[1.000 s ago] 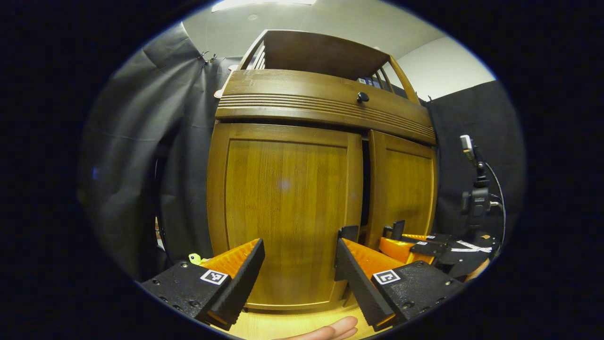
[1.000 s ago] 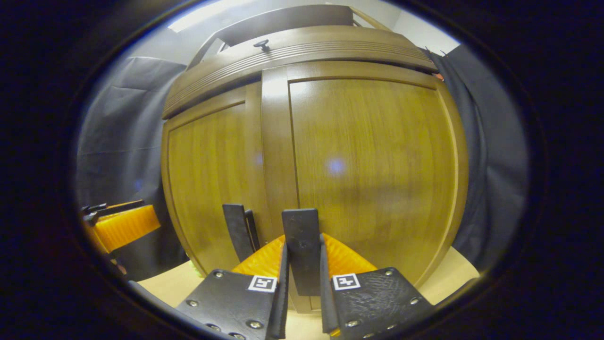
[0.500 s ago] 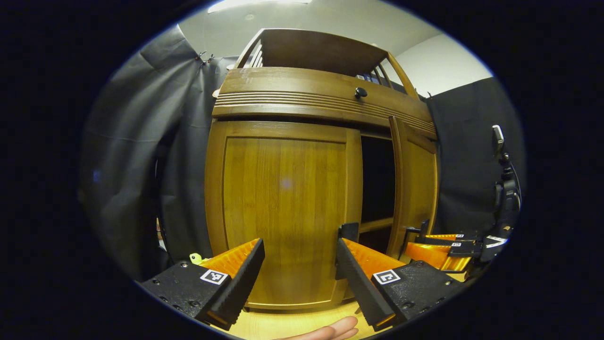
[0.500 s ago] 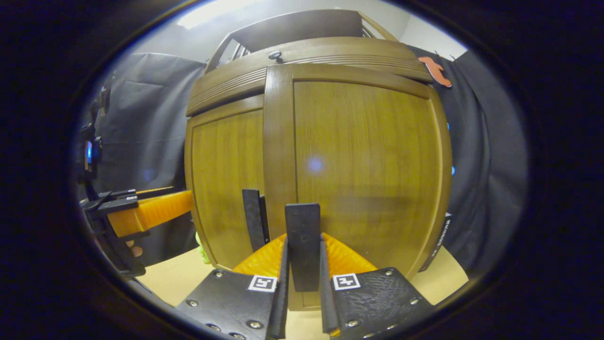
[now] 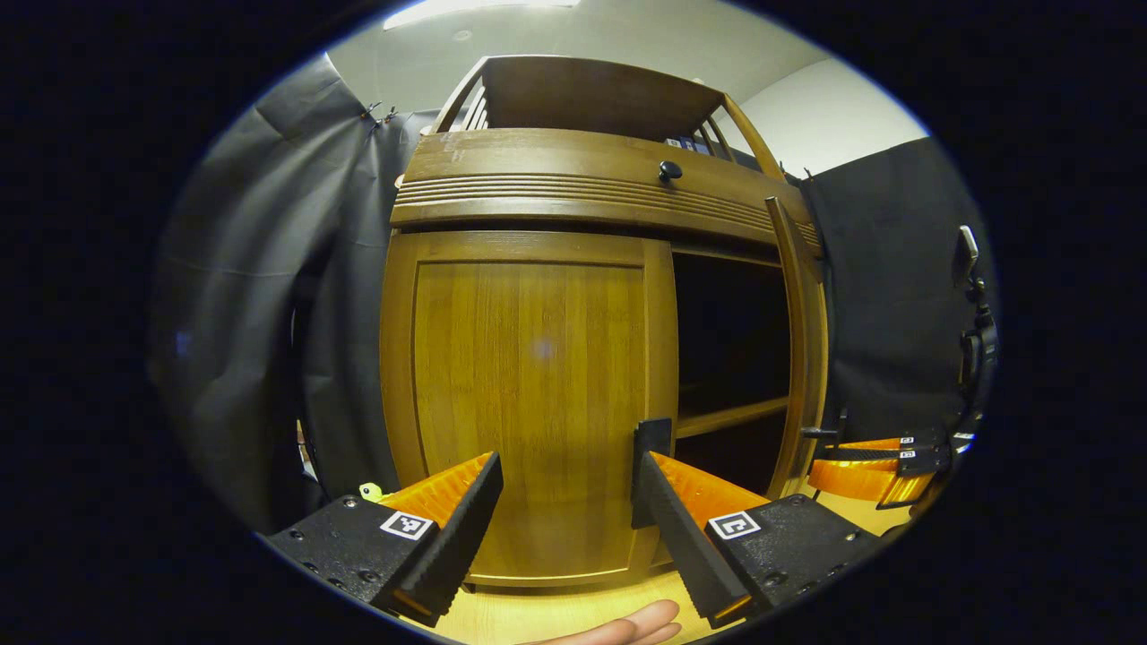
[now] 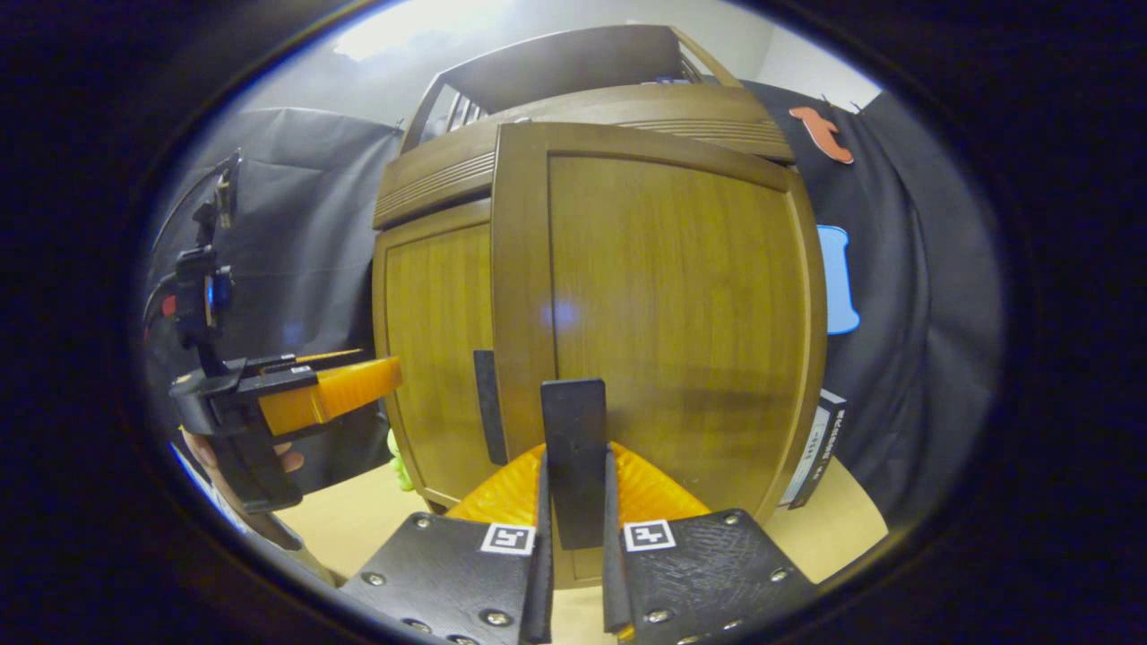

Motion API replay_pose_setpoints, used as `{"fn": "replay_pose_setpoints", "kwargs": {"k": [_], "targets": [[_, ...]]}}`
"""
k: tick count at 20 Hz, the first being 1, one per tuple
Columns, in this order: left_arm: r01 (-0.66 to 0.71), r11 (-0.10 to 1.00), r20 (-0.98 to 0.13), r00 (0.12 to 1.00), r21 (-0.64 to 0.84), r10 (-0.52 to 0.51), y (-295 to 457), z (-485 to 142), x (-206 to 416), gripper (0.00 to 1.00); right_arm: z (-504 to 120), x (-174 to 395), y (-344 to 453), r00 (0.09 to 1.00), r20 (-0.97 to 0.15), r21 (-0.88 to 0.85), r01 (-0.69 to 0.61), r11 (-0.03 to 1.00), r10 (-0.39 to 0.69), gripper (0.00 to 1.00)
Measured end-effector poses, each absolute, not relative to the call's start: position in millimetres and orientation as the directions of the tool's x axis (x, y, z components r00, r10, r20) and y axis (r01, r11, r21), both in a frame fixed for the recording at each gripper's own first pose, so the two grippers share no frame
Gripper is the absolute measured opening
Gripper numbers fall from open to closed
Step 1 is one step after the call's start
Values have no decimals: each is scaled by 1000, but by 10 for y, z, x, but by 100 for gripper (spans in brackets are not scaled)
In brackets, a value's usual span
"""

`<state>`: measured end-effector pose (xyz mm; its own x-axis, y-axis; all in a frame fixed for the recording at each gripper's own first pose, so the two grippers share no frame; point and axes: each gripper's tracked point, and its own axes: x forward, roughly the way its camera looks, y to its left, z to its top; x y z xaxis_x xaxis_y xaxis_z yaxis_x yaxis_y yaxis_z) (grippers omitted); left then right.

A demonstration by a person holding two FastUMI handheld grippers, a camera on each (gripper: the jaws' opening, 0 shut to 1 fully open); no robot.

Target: Open the right door of the double-door shoe cabinet with the right hand, and open the left door with the left hand.

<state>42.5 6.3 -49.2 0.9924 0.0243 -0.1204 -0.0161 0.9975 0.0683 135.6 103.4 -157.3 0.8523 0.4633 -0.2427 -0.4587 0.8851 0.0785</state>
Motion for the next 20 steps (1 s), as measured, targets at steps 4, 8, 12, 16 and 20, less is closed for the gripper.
{"fn": "replay_pose_setpoints", "kwargs": {"k": [4, 8, 12, 16, 20], "targets": [[-13, 998, -120, 993, 66, 21, 56, -491, 417, 96, -1527, 1258, 923, 862, -241, 67, -445, 893, 447, 22], [-5, 998, -116, 993, 69, 13, 36, -479, 410, 96, -1482, 1121, 717, 872, -238, 68, -424, 903, 428, 22], [1, 997, -112, 994, 78, 8, 7, -472, 389, 96, -1427, 999, 505, 886, -232, 59, -399, 915, 402, 22], [14, 996, -107, 994, 89, -4, -56, -467, 361, 96, -1385, 909, 298, 899, -228, 51, -372, 927, 374, 21], [22, 994, -105, 994, 103, -12, -126, -464, 350, 96, -1336, 809, 73, 915, -221, 59, -334, 941, 338, 21]]}}
